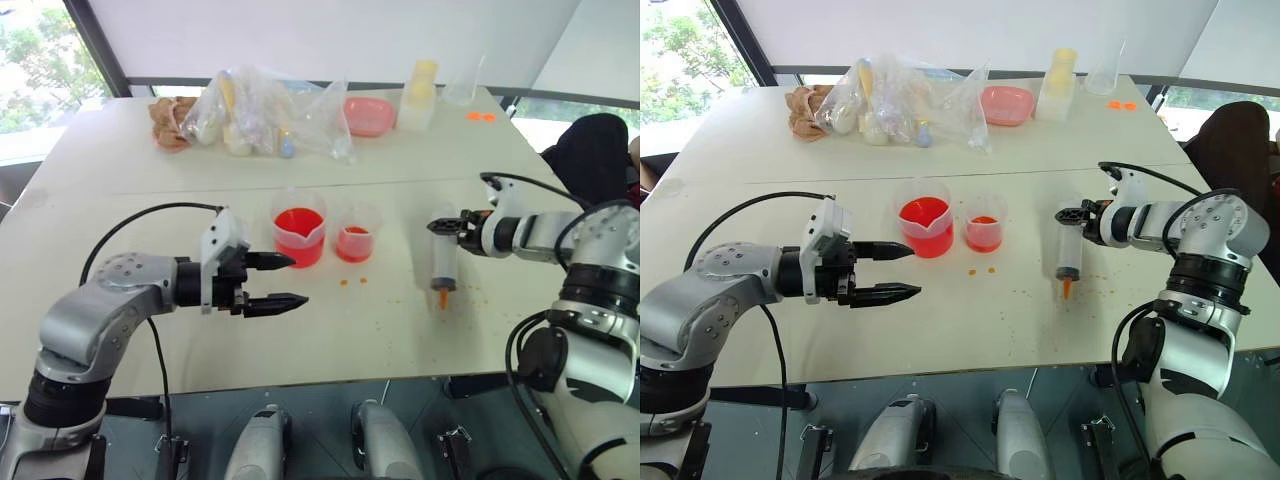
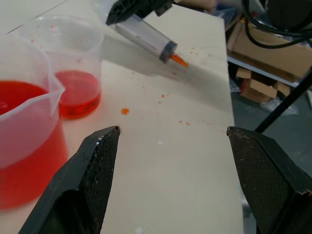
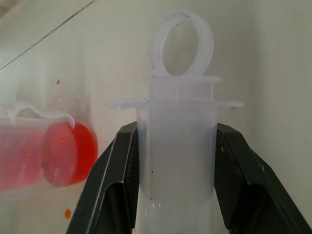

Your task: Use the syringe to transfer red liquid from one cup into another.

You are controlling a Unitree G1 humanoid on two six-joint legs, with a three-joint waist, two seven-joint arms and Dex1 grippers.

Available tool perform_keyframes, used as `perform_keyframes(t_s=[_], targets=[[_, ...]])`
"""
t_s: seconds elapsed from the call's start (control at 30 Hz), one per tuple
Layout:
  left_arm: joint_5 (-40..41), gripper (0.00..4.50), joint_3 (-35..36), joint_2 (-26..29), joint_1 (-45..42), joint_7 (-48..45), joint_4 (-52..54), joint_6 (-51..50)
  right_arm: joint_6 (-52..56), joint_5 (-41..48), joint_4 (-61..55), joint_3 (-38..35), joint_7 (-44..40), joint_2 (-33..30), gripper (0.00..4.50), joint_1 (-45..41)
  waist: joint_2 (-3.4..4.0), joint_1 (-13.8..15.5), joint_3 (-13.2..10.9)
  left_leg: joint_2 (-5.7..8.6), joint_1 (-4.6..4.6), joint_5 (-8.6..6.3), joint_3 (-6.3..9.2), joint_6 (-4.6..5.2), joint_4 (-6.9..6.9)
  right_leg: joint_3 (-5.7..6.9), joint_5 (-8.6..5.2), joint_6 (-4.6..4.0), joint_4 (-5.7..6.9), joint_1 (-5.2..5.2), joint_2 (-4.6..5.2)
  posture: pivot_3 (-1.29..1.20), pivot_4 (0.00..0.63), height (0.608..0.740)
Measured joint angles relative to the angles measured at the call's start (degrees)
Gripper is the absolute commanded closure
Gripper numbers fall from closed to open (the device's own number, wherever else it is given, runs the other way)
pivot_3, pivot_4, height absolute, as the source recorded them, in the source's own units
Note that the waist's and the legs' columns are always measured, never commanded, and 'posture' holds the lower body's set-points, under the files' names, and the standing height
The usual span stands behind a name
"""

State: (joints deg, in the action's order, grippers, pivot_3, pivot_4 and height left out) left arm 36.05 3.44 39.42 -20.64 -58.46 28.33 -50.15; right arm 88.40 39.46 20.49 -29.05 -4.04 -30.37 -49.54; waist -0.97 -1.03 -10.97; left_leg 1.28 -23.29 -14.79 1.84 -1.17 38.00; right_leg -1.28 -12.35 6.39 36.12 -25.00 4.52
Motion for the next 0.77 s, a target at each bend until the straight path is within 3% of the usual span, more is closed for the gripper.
perform_keyframes(t_s=[0.1,0.33,0.47,0.63,0.77], targets=[[0.0,0.74,-0.09,0.0,0.02,0.97,-0.23,0.95,-0.55,-1.58,1.22,0.65,-0.86,0.14,0.05,0.09,0.0,0.01,0.0,0.01,0.0,0.0,0.0,0.0,0.0,0.0,0.0,0.0,-0.02,0.01,0.0,0.0,0.15,0.74],[1.31,0.74,-0.38,-0.02,-0.2,2.47,-1.35,1.47,-2.95,-4.05,-0.03,3.4,-4.59,-0.64,0.05,2.23,0.0,-0.08,0.0,0.01,0.0,0.0,0.01,0.0,0.0,0.01,0.0,0.01,-0.03,0.02,0.0,0.0,0.15,0.74],[6.18,0.74,3.79,-0.29,-2.63,5.23,-3.38,-1.53,-7.1,-3.93,-6.76,7.84,-12.37,-5.54,0.05,7.03,0.0,0.2,-0.01,0.01,-0.02,0.0,0.05,0.01,0.02,0.04,-0.01,0.03,-0.08,0.04,0.02,0.0,0.15,0.74],[10.26,0.74,14.82,2.73,-4.49,10.84,-8.95,-4.22,-14.02,1.33,-20.74,4.74,-27.11,-15.88,0.05,17.62,0.0,-0.02,-0.01,-0.01,0.06,-0.08,0.06,0.13,0.02,0.1,-0.04,0.09,-0.1,0.12,0.01,0.0,0.15,0.74],[9.55,0.74,19.28,6.2,2.01,11.75,-10.25,-3.28,-21.42,1.92,-28.2,-0.17,-33.6,-18.05,0.05,30.05,-0.01,-0.15,0.0,-0.05,0.26,-0.14,-0.01,0.22,-0.01,0.05,-0.06,0.08,-0.11,0.27,0.0,0.0,0.15,0.74]])
